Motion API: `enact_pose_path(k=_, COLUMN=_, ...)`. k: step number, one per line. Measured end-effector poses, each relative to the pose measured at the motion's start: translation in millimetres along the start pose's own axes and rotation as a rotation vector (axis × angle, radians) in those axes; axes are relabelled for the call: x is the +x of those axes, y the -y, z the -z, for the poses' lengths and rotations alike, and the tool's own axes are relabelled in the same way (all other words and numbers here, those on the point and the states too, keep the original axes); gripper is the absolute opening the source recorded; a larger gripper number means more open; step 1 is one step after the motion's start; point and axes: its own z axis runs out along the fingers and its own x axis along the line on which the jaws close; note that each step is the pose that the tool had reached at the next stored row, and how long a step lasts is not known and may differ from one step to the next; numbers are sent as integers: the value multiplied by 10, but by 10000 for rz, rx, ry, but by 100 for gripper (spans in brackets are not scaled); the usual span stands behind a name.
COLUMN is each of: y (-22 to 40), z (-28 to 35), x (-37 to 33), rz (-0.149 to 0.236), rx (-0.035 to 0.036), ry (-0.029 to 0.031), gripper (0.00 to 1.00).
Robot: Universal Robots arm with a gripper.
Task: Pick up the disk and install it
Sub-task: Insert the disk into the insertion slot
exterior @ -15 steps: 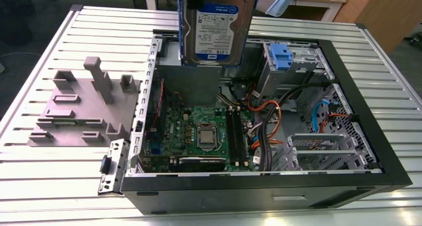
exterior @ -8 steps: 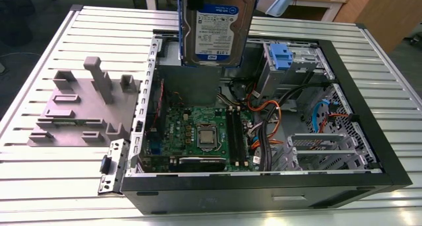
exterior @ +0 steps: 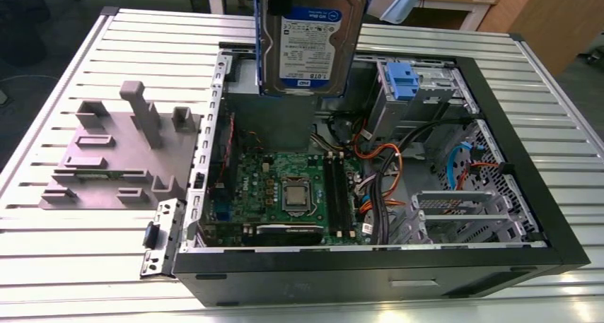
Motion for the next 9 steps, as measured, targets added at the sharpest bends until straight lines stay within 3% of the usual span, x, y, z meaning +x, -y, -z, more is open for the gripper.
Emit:
enact_pose_path(k=1, y=0, z=0, x=2, rz=0, rx=0, ry=-1, gripper=36)
enact_pose_path(k=2, y=0, z=-6, x=46, rz=-1, rx=0, ry=-87, gripper=36)
enact_pose_path(k=3, y=1, z=-12, x=67, rz=-2, rx=0, ry=-121, gripper=36)
enact_pose_path(k=9, y=1, z=-13, x=81, rz=-1, rx=1, ry=-121, gripper=36)
